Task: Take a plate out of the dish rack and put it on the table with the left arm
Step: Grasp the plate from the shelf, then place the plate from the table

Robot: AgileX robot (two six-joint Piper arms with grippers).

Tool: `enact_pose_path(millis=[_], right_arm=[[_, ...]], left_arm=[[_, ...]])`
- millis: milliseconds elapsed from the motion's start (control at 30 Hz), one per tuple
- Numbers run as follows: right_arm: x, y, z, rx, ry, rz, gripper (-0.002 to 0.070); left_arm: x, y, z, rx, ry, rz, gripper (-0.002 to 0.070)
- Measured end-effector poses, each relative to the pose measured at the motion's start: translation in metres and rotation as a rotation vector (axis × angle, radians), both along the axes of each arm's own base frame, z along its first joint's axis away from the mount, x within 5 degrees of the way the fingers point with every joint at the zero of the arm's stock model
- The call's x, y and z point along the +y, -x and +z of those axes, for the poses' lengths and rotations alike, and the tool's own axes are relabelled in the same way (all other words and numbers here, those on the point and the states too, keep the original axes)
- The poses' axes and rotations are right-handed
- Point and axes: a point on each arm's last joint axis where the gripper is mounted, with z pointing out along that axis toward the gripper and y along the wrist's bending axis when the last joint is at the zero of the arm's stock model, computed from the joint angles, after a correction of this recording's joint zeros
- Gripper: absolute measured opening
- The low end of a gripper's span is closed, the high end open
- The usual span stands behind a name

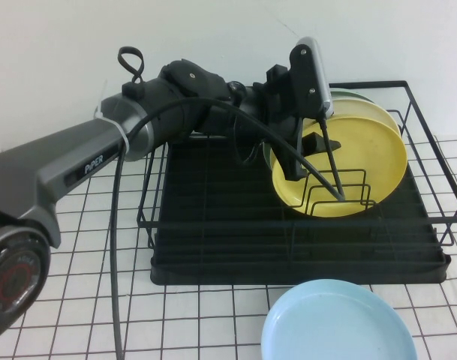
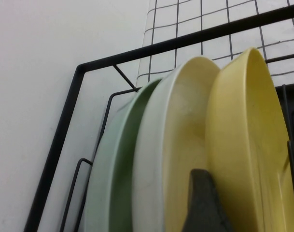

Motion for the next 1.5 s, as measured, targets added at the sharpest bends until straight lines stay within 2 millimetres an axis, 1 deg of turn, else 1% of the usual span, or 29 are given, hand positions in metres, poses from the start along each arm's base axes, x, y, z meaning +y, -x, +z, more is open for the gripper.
enact_pose_path(millis=[200, 333, 433, 600, 633, 733, 800, 867, 900, 1100, 1233, 1300, 1367, 1433, 1500], right_arm=[[0.000, 0.000, 0.000, 0.000, 0.000, 0.000, -0.0001], [0.000, 0.000, 0.000, 0.000, 0.000, 0.000, -0.0001], [0.000, 0.000, 0.000, 0.000, 0.000, 0.000, -0.0001], [0.000, 0.000, 0.000, 0.000, 0.000, 0.000, -0.0001], [0.000, 0.000, 0.000, 0.000, 0.000, 0.000, -0.0001], [0.000, 0.000, 0.000, 0.000, 0.000, 0.000, -0.0001], [0.000, 0.000, 0.000, 0.000, 0.000, 0.000, -0.0001], [0.000, 0.000, 0.000, 0.000, 0.000, 0.000, -0.0001], [0.000, 0.000, 0.000, 0.000, 0.000, 0.000, -0.0001], [0.000, 0.000, 0.000, 0.000, 0.000, 0.000, -0.0001], [0.000, 0.000, 0.000, 0.000, 0.000, 0.000, -0.0001], [0.000, 0.000, 0.000, 0.000, 0.000, 0.000, -0.0001], [0.000, 0.000, 0.000, 0.000, 0.000, 0.000, -0.0001], [0.000, 0.000, 0.000, 0.000, 0.000, 0.000, -0.0001], [0.000, 0.000, 0.000, 0.000, 0.000, 0.000, -0.0001]], left_arm=[[0.000, -0.009, -0.013, -0.004, -0.013, 0.054, 0.0372], [0.000, -0.010, -0.012, -0.001, 0.001, 0.070, 0.0361], [0.000, -0.010, -0.012, 0.002, 0.010, 0.077, 0.0299], [0.000, -0.011, -0.011, 0.009, 0.025, 0.095, 0.0117], [0.000, -0.010, -0.010, 0.022, 0.034, 0.090, 0.0095], [-0.002, -0.009, -0.008, 0.028, 0.044, 0.085, 0.0094], [-0.001, -0.006, -0.003, 0.024, 0.049, 0.077, 0.0093], [0.000, -0.002, 0.008, 0.010, 0.060, 0.065, 0.0093], [0.002, 0.001, 0.017, 0.001, 0.072, 0.060, 0.0092], [0.018, 0.032, 0.091, -0.043, 0.163, 0.061, 0.0092], [0.031, 0.062, 0.131, 0.033, 0.200, 0.059, 0.0091], [0.039, 0.079, 0.146, 0.145, 0.204, 0.074, 0.0091], [0.047, 0.094, 0.153, 0.286, 0.181, 0.101, 0.0091], [0.055, 0.110, 0.155, 0.470, 0.122, 0.146, 0.0091], [0.061, 0.123, 0.150, 0.623, 0.027, 0.192, 0.0091]])
